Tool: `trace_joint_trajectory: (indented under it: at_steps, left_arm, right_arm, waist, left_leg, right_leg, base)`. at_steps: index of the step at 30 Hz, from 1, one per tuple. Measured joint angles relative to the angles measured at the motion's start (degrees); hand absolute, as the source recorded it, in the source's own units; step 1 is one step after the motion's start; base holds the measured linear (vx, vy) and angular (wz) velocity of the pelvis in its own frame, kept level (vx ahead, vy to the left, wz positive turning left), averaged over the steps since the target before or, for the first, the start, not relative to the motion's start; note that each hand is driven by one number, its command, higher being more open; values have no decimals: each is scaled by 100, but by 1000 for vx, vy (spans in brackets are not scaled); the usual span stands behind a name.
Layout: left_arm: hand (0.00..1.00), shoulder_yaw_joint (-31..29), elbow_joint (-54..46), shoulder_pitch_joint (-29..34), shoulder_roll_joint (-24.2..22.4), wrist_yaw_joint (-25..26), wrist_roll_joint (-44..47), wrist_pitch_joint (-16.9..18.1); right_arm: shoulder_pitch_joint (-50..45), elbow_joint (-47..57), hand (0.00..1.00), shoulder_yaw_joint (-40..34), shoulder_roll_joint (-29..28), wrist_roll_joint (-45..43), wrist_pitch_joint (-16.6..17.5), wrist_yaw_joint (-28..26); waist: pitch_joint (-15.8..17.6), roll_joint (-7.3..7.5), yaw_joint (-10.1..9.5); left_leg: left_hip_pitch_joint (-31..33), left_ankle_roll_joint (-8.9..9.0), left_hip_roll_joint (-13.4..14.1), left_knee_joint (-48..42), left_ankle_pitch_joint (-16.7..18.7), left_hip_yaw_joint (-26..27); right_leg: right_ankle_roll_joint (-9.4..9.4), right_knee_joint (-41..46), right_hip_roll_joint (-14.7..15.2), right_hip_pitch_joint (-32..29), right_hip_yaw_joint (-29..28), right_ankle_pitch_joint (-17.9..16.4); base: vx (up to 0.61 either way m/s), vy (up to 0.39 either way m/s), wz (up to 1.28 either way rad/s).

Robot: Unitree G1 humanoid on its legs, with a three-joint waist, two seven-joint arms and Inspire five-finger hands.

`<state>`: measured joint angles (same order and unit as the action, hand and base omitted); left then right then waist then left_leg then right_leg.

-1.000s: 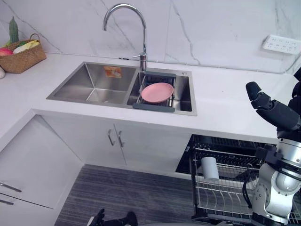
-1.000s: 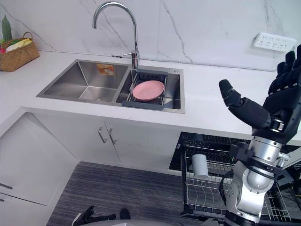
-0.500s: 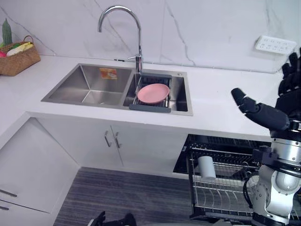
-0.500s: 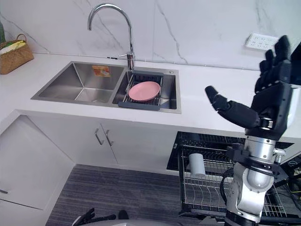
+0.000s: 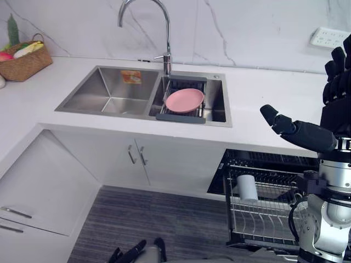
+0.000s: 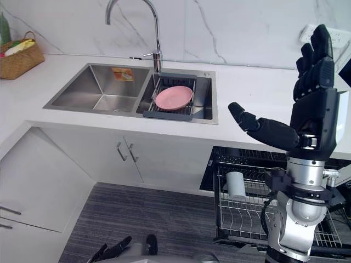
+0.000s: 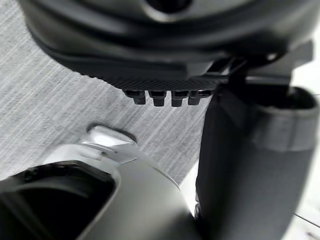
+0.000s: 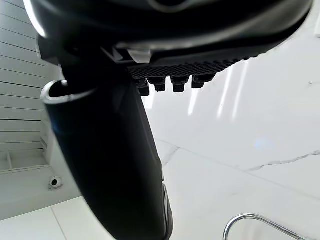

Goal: Walk over to the sink, pick up the cup, carry it to the dishwasher, place the cup inside the dishwasher, then close the dishwasher door

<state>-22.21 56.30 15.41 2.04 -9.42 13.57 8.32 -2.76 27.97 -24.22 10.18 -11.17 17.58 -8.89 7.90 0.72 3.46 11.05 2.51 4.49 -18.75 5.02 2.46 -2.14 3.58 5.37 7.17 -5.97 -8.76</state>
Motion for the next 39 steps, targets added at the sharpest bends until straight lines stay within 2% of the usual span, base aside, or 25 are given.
trace_joint_trajectory:
  at_steps: [2,3,7,9,10,11,12,13,15,16,17,18,19,20,21,22,25,26,27,28,29,30,32,33,39]
  left_arm:
    - [100,10,41,-24,51,-12,-42,-5]
    - [100,12,86,-73,99,-8,-172,-41]
    - [100,245,299,-294,293,15,-621,-121]
    - [100,400,300,-311,333,49,-746,-164]
    - [100,425,308,-310,360,62,-788,-183]
    - [100,532,345,-273,393,106,-782,-211]
    - [100,717,396,-243,443,169,-781,-216]
    - [100,775,419,-245,460,193,-783,-222]
    - [100,815,433,-337,495,213,-787,-243]
    - [100,815,432,-366,492,213,-789,-246]
    - [100,821,431,-436,474,211,-797,-243]
    - [100,851,423,-436,490,194,-803,-218]
    - [100,859,460,-437,528,210,-811,-208]
    - [100,1138,434,-465,454,456,-1152,-322]
    - [100,1138,435,-465,455,456,-1153,-322]
    - [100,455,414,-287,67,1011,-1202,-41]
    - [100,454,398,-287,59,1043,-1219,-41]
    - [100,445,358,-295,100,1036,-1266,-45]
    - [100,432,324,-311,112,1041,-1268,-54]
    - [100,464,251,-296,95,1086,-1443,-77]
    - [100,537,243,-258,72,1192,-1730,-32]
    - [100,691,265,-247,114,1232,-1838,31]
    - [100,886,266,-236,200,1256,-1932,80]
    - [100,1361,264,-363,429,1327,-2275,86]
    - [100,1351,267,-346,484,1327,-2218,85]
  right_arm:
    - [2,28,100,-16,35,2,-8,0]
    - [2,45,100,-47,72,0,-6,-2]
    - [-7,56,100,-170,69,4,-8,9]
    - [-27,178,100,-183,51,13,-9,7]
    - [-32,220,100,-183,45,13,-7,7]
    - [-31,230,100,-183,30,8,44,1]
    - [-79,223,100,-181,-8,9,100,-4]
    - [-123,219,100,-184,-15,9,133,0]
    - [-305,196,100,-199,-11,9,184,-19]
    - [-312,170,100,-200,-11,9,184,-31]
    - [-311,143,100,-204,-9,7,184,-63]
    - [-314,124,100,-185,-14,3,184,-117]
    - [-328,103,100,-185,12,1,215,-135]
    - [-225,-21,100,-130,25,138,181,148]
    - [-225,-21,100,-130,25,138,181,149]
    - [-206,213,100,104,-22,109,109,1]
    - [-206,186,100,69,-16,109,47,12]
    - [-202,198,100,73,-37,82,50,16]
    - [-179,173,100,80,-45,31,50,15]
    - [-190,110,100,66,-26,-111,-30,-2]
    - [-238,68,100,24,-2,-189,-145,-107]
    - [-255,-86,100,-26,-58,-214,-241,-186]
    - [-265,-246,100,0,-129,-217,-376,-228]
    - [-229,-490,100,10,-122,-214,-439,-207]
    - [-215,-504,100,141,-108,-197,-441,-212]
  waist:
    - [-44,69,20]
    - [-49,73,93]
    - [-63,68,145]
    - [-57,86,100]
    - [-52,100,115]
    - [-77,108,170]
    - [-164,80,220]
    - [-200,70,241]
    - [-222,79,311]
    - [-214,67,339]
    - [-185,23,350]
    - [-202,57,332]
    - [-222,57,348]
    - [-234,-150,185]
    - [-232,-149,186]
    - [-97,-357,-84]
    - [-95,-363,-85]
    - [-65,-253,-74]
    - [-36,-207,-73]
    - [-169,-242,-18]
    - [-208,-242,9]
    - [-193,-269,10]
    - [-307,-252,-24]
    - [-351,-114,-54]
    - [-404,-24,-94]
  left_leg:
    - [-79,-139,-176,-87,250,339]
    - [-95,-333,-284,-285,396,458]
    - [-562,-552,-465,-121,700,680]
    - [-1027,-585,-523,383,762,872]
    - [-1153,-596,-560,480,766,884]
    - [-1385,-663,-616,684,768,921]
    - [-1525,-620,-614,882,723,911]
    - [-1576,-655,-601,953,696,904]
    - [-1770,-601,-514,1072,708,758]
    - [-1797,-578,-475,1067,721,691]
    - [-1877,-444,-361,1016,801,587]
    - [-1997,-250,-321,914,924,582]
    - [-2092,-104,-289,771,1075,521]
    - [-2096,-139,-52,1268,743,282]
    - [-2095,-142,-56,1282,741,283]
    - [-1613,60,410,-24,1121,586]
    - [-1523,69,394,-144,1044,588]
    - [-1271,46,363,-381,1154,656]
    - [-1246,4,278,-193,1194,687]
    - [-1297,0,61,886,890,601]
    - [-1310,4,25,1030,517,616]
    - [-1386,-76,-18,1100,392,623]
    - [-1369,-162,-114,1215,356,671]
    - [-1454,-305,-326,1366,232,602]
    - [-1427,-305,-302,1302,228,609]
  right_leg:
    - [49,-30,268,22,-159,-55]
    - [-98,-23,410,90,-179,31]
    - [-184,767,570,-29,-128,87]
    - [-206,2709,536,-958,-84,87]
    - [-247,3147,529,-1133,-73,127]
    - [-178,3812,460,-1465,36,66]
    - [-105,3927,365,-1701,315,-47]
    - [-91,3817,316,-1782,486,-122]
    - [-38,2774,76,-1899,1208,-242]
    - [-13,2459,-10,-1903,1316,-228]
    - [89,1863,-207,-1919,1432,-123]
    - [184,1179,-319,-1888,1411,383]
    - [194,1072,-376,-1739,1410,920]
    - [46,-382,-423,-426,1525,1188]
    - [47,-407,-423,-425,1520,1207]
    - [251,-402,-789,-335,1324,1092]
    - [268,-427,-759,-324,1337,1079]
    - [360,-531,-646,-323,1371,1012]
    - [343,-559,-566,-306,1373,1024]
    - [246,-622,-406,-328,1462,1072]
    - [102,-673,-353,-310,1541,985]
    - [11,-710,-297,-179,1576,1011]
    - [-61,-768,-216,-230,1546,1105]
    - [-127,-839,-26,-179,1636,1175]
    - [-127,-839,-45,-181,1608,1171]
  base:
    - [240,251,-68]
    - [210,209,-29]
    - [220,248,-28]
    - [146,151,-43]
    - [200,115,-28]
    - [243,100,-6]
    - [256,94,0]
    - [383,54,8]
    - [411,-24,22]
    - [378,-116,35]
    - [358,-137,28]
    - [428,-169,33]
    - [705,-168,56]
    - [553,-110,49]
    - [486,-264,15]
    - [11,-194,-22]
    - [33,-57,-2]
    - [-4,48,20]
    - [-39,79,29]
    - [-32,53,30]
    - [30,117,40]
    - [71,114,24]
    - [230,204,8]
    - [305,198,14]
    - [-23,-11,1]
